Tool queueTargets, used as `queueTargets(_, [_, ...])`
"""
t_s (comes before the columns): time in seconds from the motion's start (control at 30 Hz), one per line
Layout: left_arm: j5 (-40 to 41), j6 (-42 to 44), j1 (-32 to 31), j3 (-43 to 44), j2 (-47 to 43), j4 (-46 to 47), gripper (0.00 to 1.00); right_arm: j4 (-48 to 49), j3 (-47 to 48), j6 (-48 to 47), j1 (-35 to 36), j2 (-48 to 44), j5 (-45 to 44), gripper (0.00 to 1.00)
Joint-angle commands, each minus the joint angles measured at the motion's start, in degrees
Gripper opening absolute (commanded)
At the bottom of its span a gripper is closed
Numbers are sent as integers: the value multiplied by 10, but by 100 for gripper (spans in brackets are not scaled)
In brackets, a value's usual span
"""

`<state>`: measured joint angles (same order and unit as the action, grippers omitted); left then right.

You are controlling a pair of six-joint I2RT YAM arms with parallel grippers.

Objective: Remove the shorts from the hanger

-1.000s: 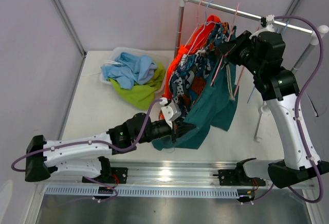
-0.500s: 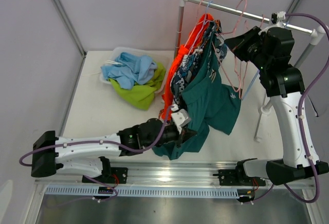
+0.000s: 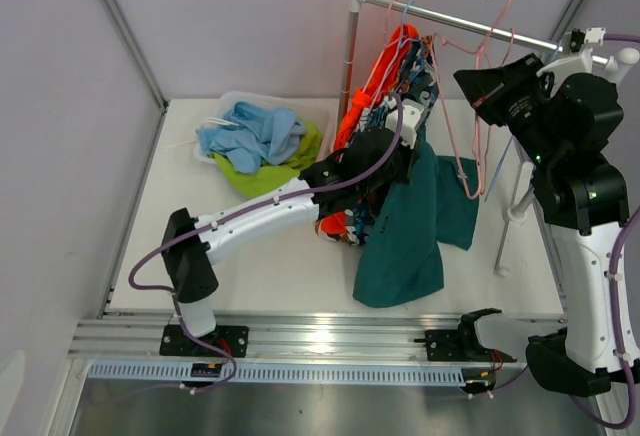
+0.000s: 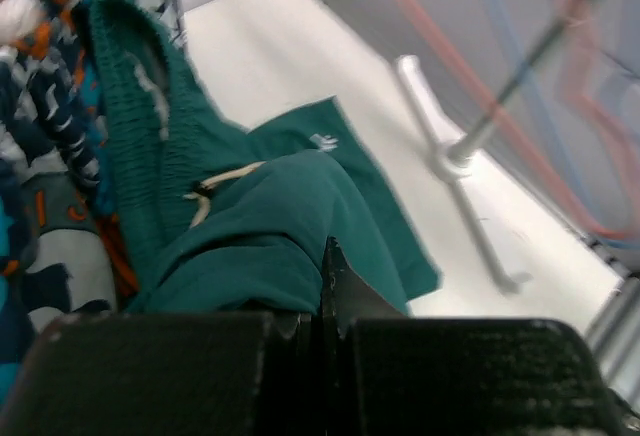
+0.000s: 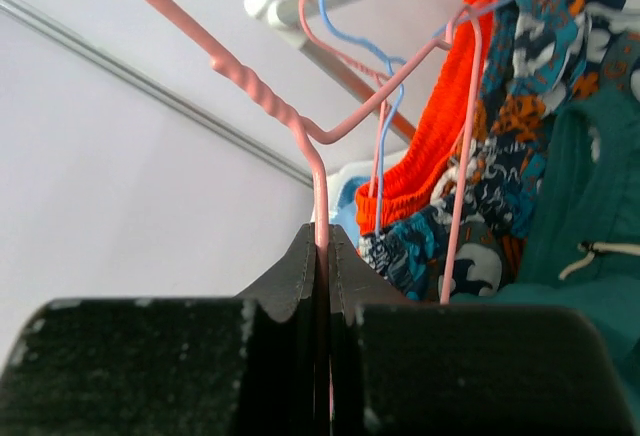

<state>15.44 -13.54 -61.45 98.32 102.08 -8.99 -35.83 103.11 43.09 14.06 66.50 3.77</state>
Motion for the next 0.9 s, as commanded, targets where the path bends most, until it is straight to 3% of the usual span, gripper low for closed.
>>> queueTargets(0.0, [-7,-25,3,-11,10,-85,0,-4,44,-22,-7,15,-21,0])
queueTargets(0.17, [-25,-56,-21,-199,-88,-11,0,-6,75,-37,-16,46,-30,0])
queueTargets(0.3, [34,-57,-76,-250,-185,-46,0,8,68,-35,-35,79,-18,0])
queueTargets(0.6, [108,-62,-109,-244,-384,-181,0,49,39,-35,-68,112,-14,0])
queueTargets(0.73, [179,-17,-107,-176,-409,-238,0,60,16,-26,-78,115,-4,0])
queueTargets(0.87, [198,38,-50,-93,-395,-262,0,81,-57,-20,-79,94,0,0])
